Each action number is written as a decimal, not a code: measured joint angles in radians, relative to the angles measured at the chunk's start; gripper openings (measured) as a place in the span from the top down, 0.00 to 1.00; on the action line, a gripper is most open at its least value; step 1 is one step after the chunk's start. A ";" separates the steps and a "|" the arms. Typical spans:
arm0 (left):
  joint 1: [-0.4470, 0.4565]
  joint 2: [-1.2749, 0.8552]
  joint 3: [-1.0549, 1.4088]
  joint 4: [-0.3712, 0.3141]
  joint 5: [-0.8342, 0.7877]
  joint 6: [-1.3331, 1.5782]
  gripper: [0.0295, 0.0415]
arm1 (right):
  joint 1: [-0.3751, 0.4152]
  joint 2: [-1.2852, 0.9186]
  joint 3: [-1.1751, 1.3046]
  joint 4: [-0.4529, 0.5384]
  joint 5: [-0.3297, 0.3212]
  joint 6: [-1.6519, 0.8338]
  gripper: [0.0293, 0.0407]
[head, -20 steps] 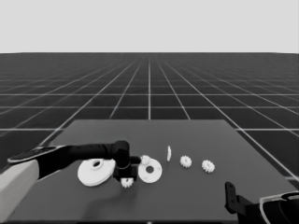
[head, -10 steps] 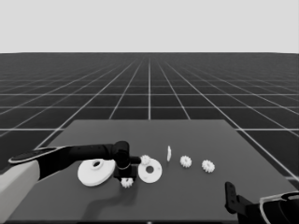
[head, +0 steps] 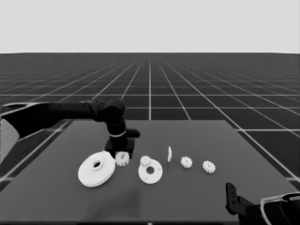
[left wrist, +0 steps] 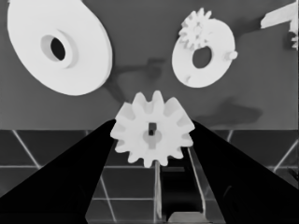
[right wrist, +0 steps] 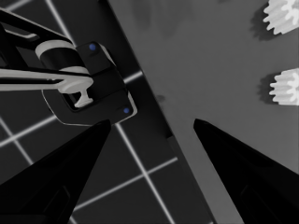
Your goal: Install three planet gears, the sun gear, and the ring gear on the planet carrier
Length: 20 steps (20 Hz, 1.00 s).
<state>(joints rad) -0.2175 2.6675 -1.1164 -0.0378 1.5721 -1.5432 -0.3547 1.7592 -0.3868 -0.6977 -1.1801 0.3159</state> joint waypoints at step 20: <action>0.393 0.298 -0.367 0.390 -0.031 0.060 0.86 | 0.000 0.000 0.000 0.000 0.000 0.000 0.19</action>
<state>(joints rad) 0.1754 2.9659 -1.4833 0.3523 1.5410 -1.4830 -0.3547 1.7592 -0.3868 -0.6977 -1.1801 0.3159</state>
